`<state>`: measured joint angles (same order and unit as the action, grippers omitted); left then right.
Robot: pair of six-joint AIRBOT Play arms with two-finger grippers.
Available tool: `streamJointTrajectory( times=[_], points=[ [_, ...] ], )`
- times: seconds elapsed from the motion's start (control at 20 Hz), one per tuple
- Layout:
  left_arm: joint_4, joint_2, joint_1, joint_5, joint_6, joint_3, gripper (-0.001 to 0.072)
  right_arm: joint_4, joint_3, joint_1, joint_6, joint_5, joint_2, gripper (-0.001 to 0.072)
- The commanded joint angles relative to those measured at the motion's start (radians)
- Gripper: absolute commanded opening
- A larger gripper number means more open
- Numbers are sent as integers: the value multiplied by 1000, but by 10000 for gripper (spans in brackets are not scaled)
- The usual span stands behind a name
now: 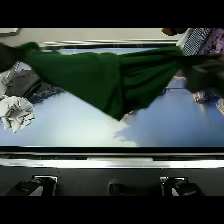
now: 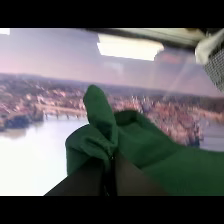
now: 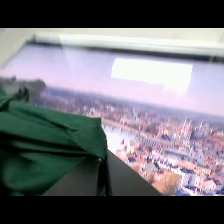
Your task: Fold the clothes and pants, and hang the long-sleeved shirts on hangers.
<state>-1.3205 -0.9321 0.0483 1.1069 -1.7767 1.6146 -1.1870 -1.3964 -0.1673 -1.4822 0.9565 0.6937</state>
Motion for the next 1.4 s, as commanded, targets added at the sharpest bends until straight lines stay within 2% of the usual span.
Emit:
streamJointTrajectory(
  times=[0.0, 0.2, 0.45, 0.6, 0.75, 0.9, 1.05, 1.1, 1.2, 1.25, 1.35],
  points=[
    [-76, 154, 1, 31, -95, 7, 16, -58, -17, 1, -135, 31, -126, 26],
    [-75, 151, 0, 58, -109, -33, 17, -55, -14, 0, -228, 154, -58, 27],
    [-49, 21, 0, 49, -109, -320, 18, -39, 48, 0, -271, 283, 249, 26],
    [-41, -112, -7, -39, -109, -521, 18, 35, 89, 0, -268, 241, 483, 26],
    [-14, -263, -28, -154, -108, -664, 18, 143, 105, 0, -220, 134, 702, 27],
    [-15, -396, -37, -200, -104, -706, 18, 200, 105, 0, -216, 41, 852, 27],
    [-15, -450, -32, -200, -80, -705, 22, 208, 105, 0, -216, 21, 910, 27],
    [-15, -444, -21, -200, -78, -704, 83, 204, 105, 0, -216, 25, 911, 27],
    [-14, -410, 25, -200, -79, -697, 438, 188, 104, 0, -215, 52, 908, 27],
    [-14, -386, 63, -206, -79, -687, 564, 174, 104, 0, -215, 74, 907, 27],
    [23, -343, 157, -248, -73, -672, 574, 151, 104, 0, -203, 123, 904, 27]
  ],
)
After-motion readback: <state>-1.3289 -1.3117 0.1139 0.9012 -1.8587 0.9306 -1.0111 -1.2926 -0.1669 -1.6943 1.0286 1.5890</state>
